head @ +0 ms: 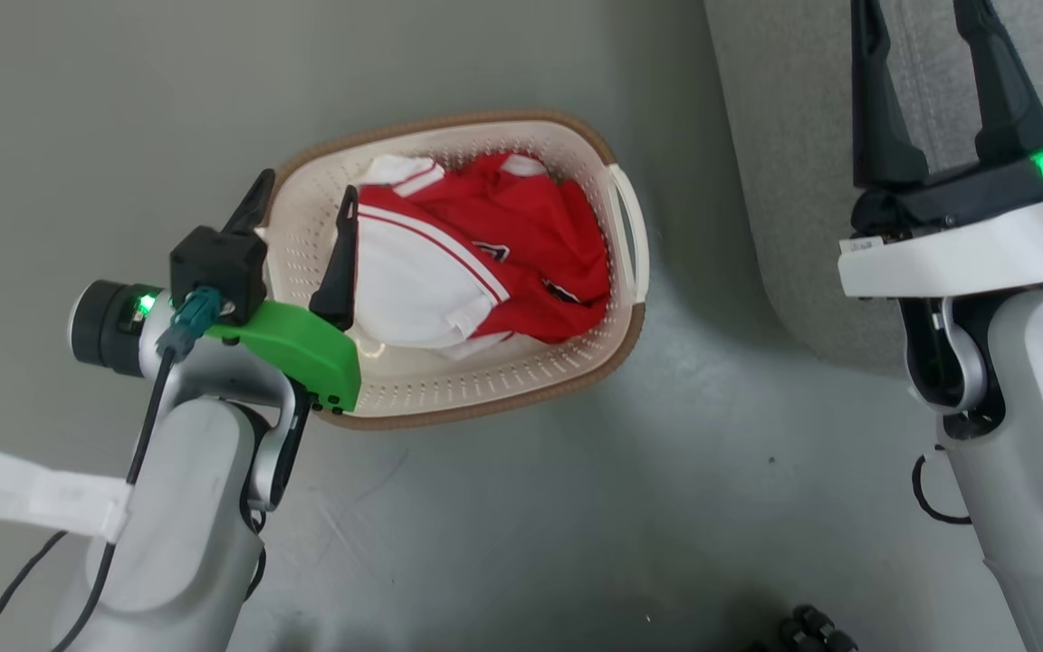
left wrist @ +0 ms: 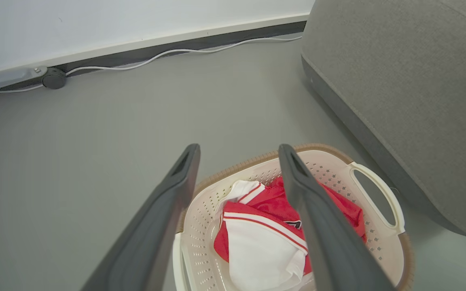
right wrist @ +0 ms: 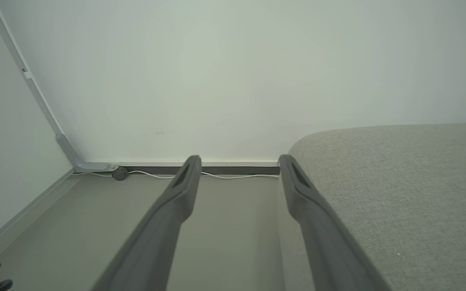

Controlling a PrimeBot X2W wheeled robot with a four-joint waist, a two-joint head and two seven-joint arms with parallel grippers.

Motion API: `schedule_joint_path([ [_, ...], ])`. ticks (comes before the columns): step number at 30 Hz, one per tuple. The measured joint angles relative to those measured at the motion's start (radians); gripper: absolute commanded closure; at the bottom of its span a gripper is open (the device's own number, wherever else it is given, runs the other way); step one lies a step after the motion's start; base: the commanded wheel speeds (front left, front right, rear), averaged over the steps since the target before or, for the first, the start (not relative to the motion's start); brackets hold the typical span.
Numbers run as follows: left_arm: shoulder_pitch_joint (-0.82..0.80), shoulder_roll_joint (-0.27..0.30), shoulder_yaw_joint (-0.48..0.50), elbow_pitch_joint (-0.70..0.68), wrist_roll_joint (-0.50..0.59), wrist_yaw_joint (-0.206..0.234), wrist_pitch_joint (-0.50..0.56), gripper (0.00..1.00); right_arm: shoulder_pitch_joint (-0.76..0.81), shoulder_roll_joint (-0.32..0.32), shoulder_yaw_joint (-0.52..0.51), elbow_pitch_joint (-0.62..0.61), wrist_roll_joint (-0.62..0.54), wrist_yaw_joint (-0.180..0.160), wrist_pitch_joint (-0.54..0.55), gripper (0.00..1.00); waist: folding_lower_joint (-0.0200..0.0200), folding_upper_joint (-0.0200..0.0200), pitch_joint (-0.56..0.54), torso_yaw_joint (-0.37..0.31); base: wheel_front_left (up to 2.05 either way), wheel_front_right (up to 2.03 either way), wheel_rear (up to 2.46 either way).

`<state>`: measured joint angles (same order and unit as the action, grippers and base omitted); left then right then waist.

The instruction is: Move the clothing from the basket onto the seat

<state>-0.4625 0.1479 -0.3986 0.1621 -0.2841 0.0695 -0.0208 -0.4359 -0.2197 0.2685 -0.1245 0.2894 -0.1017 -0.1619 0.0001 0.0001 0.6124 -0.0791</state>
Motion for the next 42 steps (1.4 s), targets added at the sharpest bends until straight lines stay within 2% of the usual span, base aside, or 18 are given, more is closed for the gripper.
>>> schedule_joint_path([
  [15,-0.097,-0.010,-0.050,0.186,0.006,-0.062,0.079,0.00,-0.087,0.050,0.034,-0.006,-0.005,0.007,-0.040,0.00,0.0000,0.0000,0.168,-0.078,0.00,0.00,0.00],
  [26,-0.134,-0.012,-0.049,0.319,-0.008,-0.088,0.122,0.00,-0.118,0.096,0.075,-0.006,-0.009,0.021,-0.058,0.00,-0.0001,0.0000,0.232,-0.138,0.00,0.00,0.00],
  [42,-0.204,-0.013,-0.057,0.459,-0.029,-0.140,0.197,0.00,-0.135,0.125,0.106,-0.001,-0.008,0.026,-0.076,0.00,-0.0001,0.0000,0.301,-0.208,0.00,0.00,0.00],
])
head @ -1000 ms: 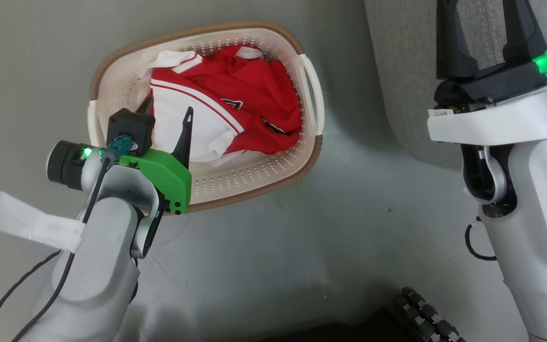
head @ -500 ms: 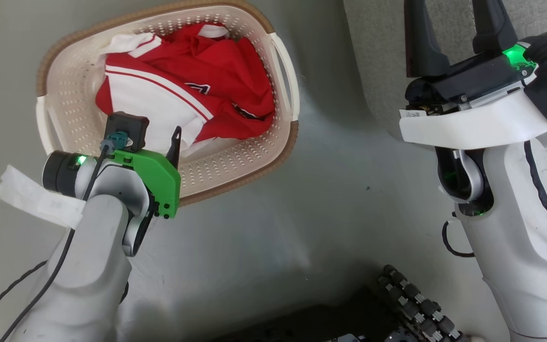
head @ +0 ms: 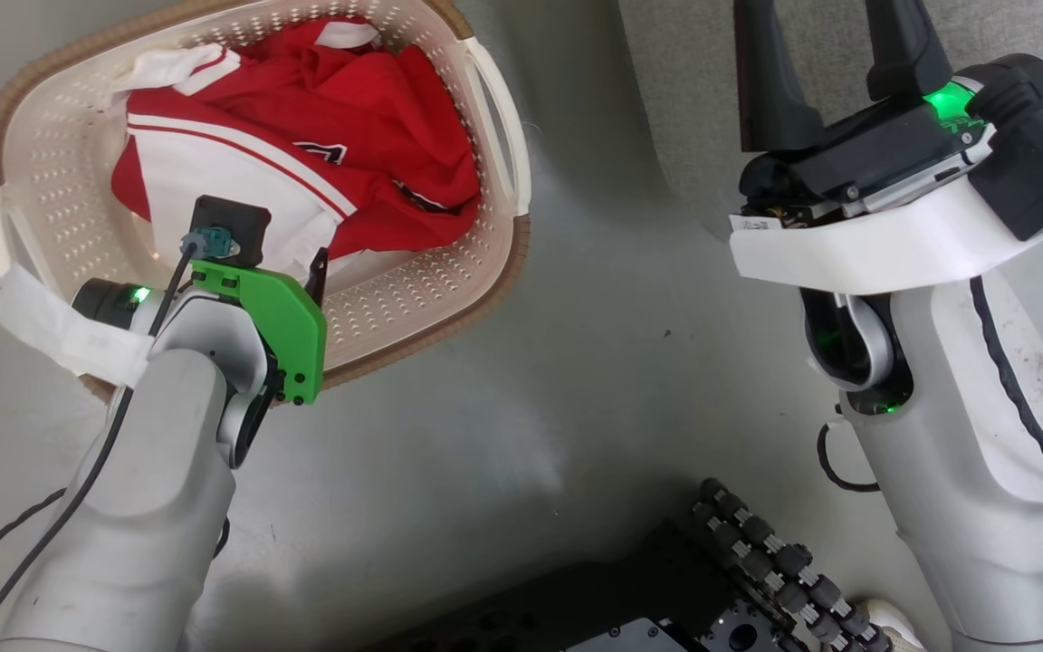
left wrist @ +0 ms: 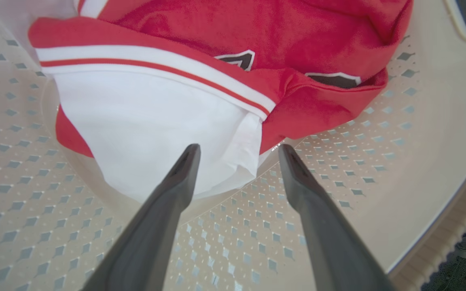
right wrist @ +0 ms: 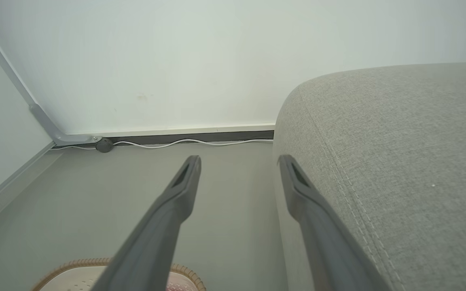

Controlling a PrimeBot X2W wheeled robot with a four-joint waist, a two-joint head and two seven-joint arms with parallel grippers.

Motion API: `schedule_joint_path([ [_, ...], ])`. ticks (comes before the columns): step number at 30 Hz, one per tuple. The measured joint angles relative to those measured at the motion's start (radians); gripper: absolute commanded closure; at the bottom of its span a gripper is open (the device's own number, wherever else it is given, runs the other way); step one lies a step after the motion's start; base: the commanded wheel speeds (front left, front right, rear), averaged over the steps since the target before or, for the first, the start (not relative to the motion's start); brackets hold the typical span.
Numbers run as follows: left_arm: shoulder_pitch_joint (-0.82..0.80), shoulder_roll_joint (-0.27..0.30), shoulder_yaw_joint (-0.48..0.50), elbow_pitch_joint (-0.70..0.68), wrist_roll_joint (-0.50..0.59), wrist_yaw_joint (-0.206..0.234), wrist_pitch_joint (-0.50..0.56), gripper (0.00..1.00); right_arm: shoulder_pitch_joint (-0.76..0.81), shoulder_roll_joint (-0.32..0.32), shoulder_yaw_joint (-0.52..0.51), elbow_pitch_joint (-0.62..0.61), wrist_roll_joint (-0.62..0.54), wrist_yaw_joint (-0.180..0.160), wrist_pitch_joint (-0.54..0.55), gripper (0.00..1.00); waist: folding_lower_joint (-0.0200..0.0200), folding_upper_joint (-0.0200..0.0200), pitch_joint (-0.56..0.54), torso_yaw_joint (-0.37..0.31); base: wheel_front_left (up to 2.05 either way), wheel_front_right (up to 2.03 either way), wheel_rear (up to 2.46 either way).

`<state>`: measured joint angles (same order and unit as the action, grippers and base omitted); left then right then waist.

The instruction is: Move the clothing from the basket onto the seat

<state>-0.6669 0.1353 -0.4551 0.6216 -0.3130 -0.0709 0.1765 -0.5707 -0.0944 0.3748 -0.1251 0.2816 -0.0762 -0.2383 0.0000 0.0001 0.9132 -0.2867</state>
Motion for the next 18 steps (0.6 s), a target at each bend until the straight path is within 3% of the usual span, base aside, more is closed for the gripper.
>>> schedule_joint_path([
  [18,-0.072,0.003,0.008,0.145,-0.027,-0.009,0.052,0.00,-0.002,0.016,0.024,0.001,0.002,0.005,-0.009,0.00,0.0000,0.0000,0.038,-0.048,0.00,0.00,0.00],
])
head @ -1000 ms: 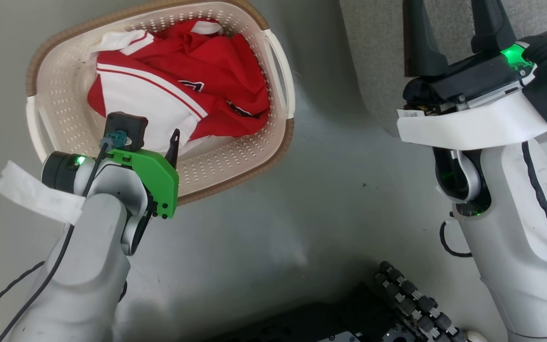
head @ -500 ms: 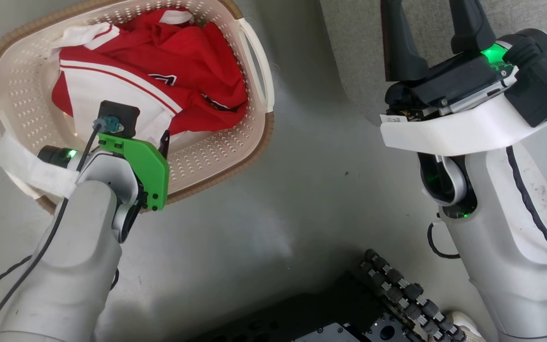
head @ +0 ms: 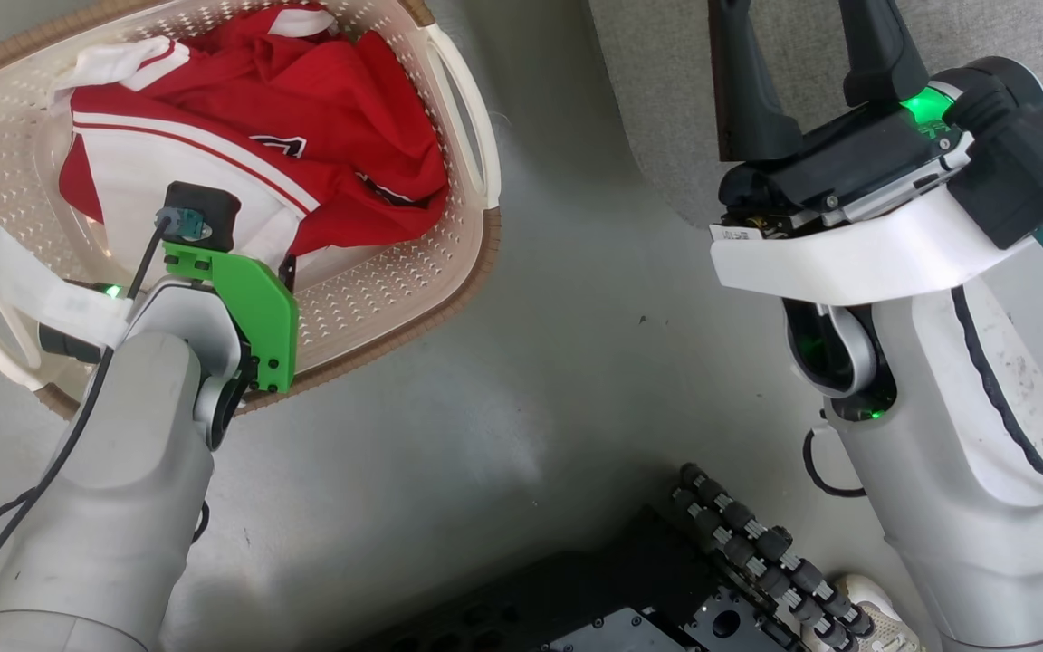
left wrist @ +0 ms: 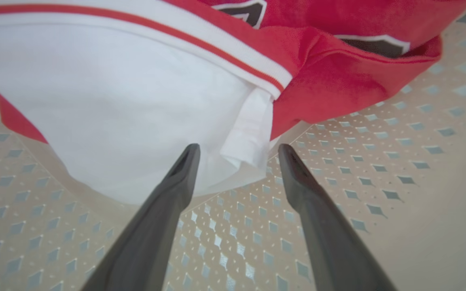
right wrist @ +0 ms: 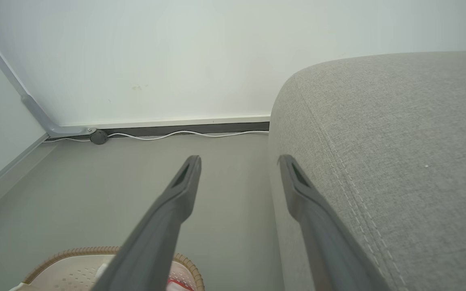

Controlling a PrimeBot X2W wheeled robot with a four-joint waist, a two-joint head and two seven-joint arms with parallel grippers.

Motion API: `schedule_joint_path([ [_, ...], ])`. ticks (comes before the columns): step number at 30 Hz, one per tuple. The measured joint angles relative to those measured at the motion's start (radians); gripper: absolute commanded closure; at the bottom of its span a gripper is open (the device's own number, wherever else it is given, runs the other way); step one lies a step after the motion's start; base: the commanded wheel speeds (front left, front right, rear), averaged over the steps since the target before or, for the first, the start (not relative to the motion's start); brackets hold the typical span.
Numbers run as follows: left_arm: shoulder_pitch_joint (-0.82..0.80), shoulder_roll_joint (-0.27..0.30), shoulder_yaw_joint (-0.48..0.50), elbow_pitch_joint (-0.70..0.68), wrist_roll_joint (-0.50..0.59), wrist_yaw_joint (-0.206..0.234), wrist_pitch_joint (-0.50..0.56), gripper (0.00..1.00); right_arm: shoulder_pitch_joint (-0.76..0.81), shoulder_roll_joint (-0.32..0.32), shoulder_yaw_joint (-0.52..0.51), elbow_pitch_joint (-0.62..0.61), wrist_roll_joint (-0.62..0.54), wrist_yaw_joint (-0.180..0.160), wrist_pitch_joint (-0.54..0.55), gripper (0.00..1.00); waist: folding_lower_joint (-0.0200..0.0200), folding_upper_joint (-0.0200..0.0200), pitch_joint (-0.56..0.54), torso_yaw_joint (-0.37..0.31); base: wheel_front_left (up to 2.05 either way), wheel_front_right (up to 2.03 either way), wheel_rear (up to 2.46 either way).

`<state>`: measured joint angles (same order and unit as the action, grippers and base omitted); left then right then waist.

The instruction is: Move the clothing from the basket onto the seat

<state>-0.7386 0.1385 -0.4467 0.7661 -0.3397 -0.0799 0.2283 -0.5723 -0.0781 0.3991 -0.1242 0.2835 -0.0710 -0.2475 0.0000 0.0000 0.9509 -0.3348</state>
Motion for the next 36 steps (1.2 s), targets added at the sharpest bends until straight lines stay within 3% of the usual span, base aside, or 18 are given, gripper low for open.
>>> schedule_joint_path([
  [1,-0.002,0.000,0.000,0.005,0.000,0.002,0.000,0.00,0.000,0.000,0.001,0.000,0.000,0.000,0.000,0.00,0.0000,0.0000,0.001,-0.001,0.00,0.00,0.00],
  [2,-0.005,0.000,-0.002,0.013,0.000,0.002,0.002,0.15,0.000,0.001,0.002,0.000,0.000,0.000,0.000,0.00,0.0000,0.0000,0.002,-0.001,0.00,0.00,0.00],
  [4,-0.011,-0.001,-0.001,0.027,0.000,0.002,0.006,0.94,0.000,0.002,0.003,-0.001,0.000,0.000,-0.001,0.00,0.0000,0.0000,0.004,-0.001,0.00,0.00,0.00],
  [5,-0.015,-0.001,-0.002,0.033,0.001,0.002,0.006,1.00,0.000,0.002,0.003,-0.001,0.000,0.000,-0.002,0.00,0.0000,0.0000,0.005,-0.002,0.00,0.00,0.00],
  [18,-0.045,-0.020,-0.004,0.080,0.001,0.010,-0.012,1.00,-0.013,0.006,0.003,-0.001,-0.001,0.000,-0.003,0.00,0.0000,0.0000,0.007,0.003,0.00,0.00,0.00],
  [36,-0.047,-0.061,-0.005,0.123,-0.007,0.009,-0.139,1.00,-0.013,-0.018,-0.013,0.063,-0.023,0.000,-0.007,0.00,0.0000,0.0000,-0.083,0.059,0.00,0.00,0.00],
])
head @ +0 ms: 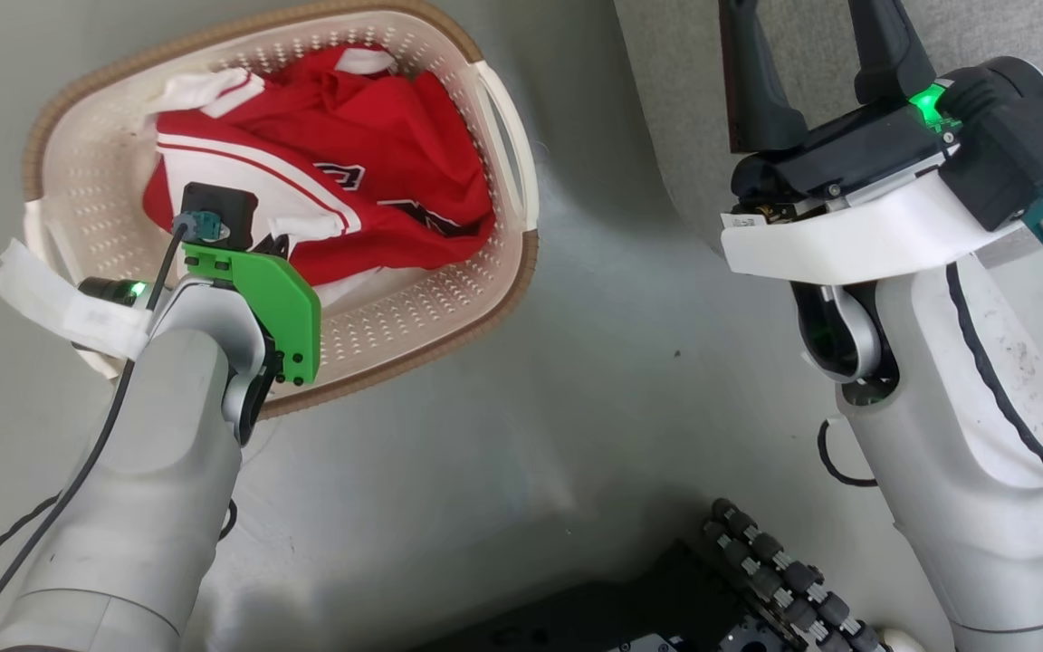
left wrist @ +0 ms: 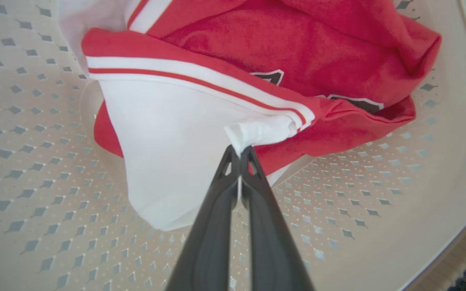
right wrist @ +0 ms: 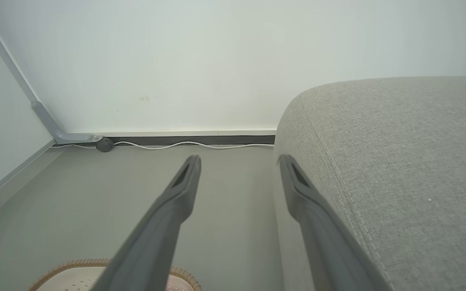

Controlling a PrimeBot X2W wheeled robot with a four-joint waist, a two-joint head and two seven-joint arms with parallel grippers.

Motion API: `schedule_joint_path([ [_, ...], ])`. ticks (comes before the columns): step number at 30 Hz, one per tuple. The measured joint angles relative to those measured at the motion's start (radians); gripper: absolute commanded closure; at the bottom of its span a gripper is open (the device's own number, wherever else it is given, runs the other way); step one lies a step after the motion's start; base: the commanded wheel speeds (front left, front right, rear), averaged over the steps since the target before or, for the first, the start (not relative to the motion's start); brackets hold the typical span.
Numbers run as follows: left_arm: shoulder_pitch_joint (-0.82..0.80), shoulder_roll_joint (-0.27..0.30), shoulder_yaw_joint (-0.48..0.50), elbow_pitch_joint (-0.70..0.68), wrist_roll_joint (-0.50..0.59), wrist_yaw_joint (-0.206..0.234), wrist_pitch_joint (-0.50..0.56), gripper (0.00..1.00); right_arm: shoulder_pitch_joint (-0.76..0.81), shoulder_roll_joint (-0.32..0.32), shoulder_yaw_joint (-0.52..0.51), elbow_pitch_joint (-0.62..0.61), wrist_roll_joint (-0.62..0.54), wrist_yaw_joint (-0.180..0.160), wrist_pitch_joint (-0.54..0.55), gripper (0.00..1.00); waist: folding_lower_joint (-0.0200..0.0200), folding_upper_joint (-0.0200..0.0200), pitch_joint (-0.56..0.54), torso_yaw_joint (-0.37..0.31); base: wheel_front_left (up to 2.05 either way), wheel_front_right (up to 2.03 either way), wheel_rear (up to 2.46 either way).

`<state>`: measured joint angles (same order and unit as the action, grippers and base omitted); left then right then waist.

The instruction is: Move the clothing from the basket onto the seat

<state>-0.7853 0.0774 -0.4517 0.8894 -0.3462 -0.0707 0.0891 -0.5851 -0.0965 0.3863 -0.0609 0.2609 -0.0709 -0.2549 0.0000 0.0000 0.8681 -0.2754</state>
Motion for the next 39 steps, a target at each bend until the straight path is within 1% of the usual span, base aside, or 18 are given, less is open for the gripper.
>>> schedule_joint_path([
  [8,0.008,-0.013,0.004,0.005,-0.012,-0.001,-0.081,1.00,0.012,-0.023,-0.010,0.039,-0.008,0.000,0.000,0.00,0.0000,0.0000,-0.075,0.038,0.00,0.00,0.00],
  [21,0.071,-0.030,0.020,-0.005,-0.035,-0.001,-0.207,1.00,0.091,-0.053,-0.031,0.107,-0.008,0.000,0.000,0.00,0.0000,0.0000,-0.221,0.102,0.00,0.00,0.00],
  [30,0.115,-0.035,0.025,-0.034,-0.070,-0.008,-0.284,1.00,0.153,-0.059,-0.049,0.144,-0.001,0.000,0.000,0.00,0.0000,0.0000,-0.337,0.145,0.00,0.00,0.00],
  [39,0.136,-0.041,0.045,-0.103,-0.094,-0.010,-0.315,1.00,0.218,-0.059,-0.063,0.165,0.026,0.000,0.000,0.00,-0.0001,0.0000,-0.458,0.184,0.00,0.00,0.00],
])
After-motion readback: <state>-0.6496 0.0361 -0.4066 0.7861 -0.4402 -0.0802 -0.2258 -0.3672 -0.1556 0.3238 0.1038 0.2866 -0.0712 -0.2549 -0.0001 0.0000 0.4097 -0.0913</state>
